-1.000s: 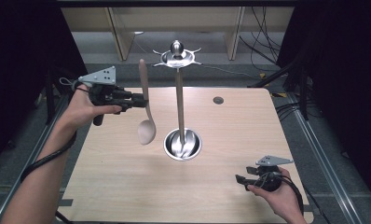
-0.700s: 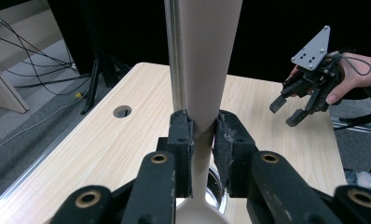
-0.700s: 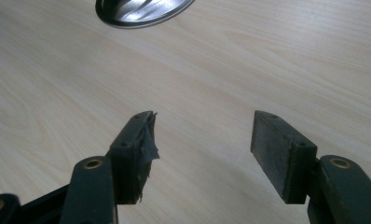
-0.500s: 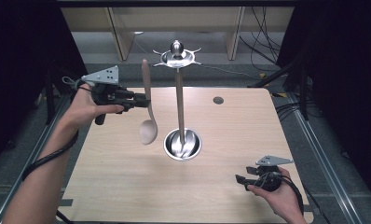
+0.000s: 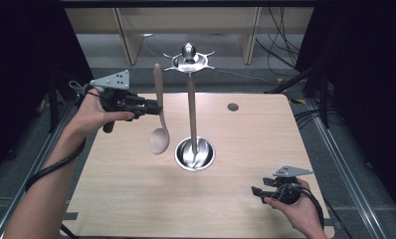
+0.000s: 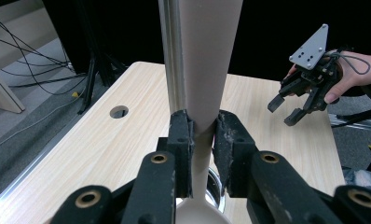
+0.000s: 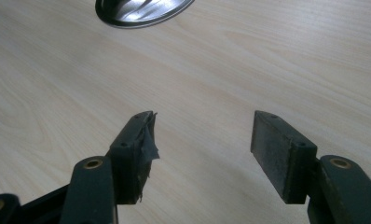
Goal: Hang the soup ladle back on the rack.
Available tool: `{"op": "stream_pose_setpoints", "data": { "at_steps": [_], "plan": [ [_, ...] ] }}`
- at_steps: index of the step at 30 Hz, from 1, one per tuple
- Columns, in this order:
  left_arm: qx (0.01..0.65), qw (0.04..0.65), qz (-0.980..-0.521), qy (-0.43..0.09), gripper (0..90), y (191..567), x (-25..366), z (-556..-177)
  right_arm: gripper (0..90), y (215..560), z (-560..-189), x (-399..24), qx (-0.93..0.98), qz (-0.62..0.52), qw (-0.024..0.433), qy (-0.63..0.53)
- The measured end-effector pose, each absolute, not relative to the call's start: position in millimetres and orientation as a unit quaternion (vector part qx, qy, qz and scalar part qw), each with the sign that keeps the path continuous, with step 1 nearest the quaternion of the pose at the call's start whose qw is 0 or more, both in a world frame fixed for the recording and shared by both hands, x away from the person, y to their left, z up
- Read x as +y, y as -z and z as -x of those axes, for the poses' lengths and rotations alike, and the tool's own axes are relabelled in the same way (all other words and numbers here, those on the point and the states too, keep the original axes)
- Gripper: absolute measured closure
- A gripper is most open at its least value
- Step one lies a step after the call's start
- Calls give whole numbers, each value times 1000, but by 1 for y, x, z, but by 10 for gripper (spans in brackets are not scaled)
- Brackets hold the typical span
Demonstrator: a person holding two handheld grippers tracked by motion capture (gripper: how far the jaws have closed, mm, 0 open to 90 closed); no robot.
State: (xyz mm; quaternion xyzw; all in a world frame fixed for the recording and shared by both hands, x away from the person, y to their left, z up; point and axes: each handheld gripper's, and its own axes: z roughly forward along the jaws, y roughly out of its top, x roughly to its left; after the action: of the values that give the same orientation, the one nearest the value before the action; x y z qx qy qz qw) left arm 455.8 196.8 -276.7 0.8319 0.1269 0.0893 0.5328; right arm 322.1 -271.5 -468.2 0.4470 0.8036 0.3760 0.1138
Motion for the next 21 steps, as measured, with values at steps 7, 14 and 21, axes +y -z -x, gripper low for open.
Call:
{"op": "stream_pose_setpoints", "data": {
  "at_steps": [7, 14, 21],
  "plan": [
    [128, 531, -833, -86, 762, 278, 195, -458, 403, 468, -322, -272, 804, -448, 114, -375],
    [132, 530, -834, -80, 762, 280, 193, -459, 403, 468, -322, -272, 804, -447, 113, -376],
    [133, 528, -836, -76, 762, 281, 190, -461, 403, 468, -322, -272, 803, -447, 115, -377]
  ]
}}
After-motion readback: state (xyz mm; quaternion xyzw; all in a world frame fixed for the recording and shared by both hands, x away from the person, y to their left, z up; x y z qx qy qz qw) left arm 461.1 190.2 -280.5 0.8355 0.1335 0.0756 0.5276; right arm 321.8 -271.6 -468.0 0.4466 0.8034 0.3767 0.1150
